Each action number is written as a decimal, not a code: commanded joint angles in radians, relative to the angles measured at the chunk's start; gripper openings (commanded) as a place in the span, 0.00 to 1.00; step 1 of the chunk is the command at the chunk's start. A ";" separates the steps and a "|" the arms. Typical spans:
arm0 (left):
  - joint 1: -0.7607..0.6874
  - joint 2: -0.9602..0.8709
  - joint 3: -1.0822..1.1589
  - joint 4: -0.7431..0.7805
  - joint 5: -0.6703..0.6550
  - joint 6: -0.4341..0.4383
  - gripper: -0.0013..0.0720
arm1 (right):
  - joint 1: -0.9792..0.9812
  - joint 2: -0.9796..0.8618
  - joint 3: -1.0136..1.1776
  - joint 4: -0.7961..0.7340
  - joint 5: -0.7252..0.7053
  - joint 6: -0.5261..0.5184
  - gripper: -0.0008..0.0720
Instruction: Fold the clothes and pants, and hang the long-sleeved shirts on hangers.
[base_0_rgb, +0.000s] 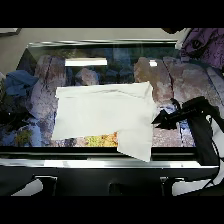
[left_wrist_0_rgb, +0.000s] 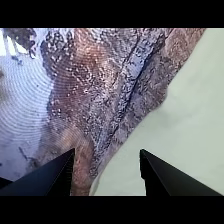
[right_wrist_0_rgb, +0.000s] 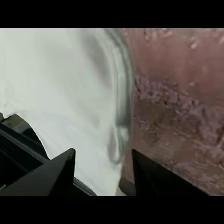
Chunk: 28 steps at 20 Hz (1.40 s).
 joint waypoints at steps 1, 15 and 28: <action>0.002 0.005 -0.007 0.001 0.004 -0.001 0.66 | 0.000 0.003 -0.091 0.058 0.030 -0.035 0.59; 0.083 -0.008 -0.227 -0.163 0.019 0.249 0.82 | 0.109 0.138 -0.109 0.042 0.199 -0.010 0.05; -0.026 -0.050 -0.415 -0.295 0.107 0.334 0.56 | 0.109 0.223 -0.109 0.042 0.174 0.023 0.05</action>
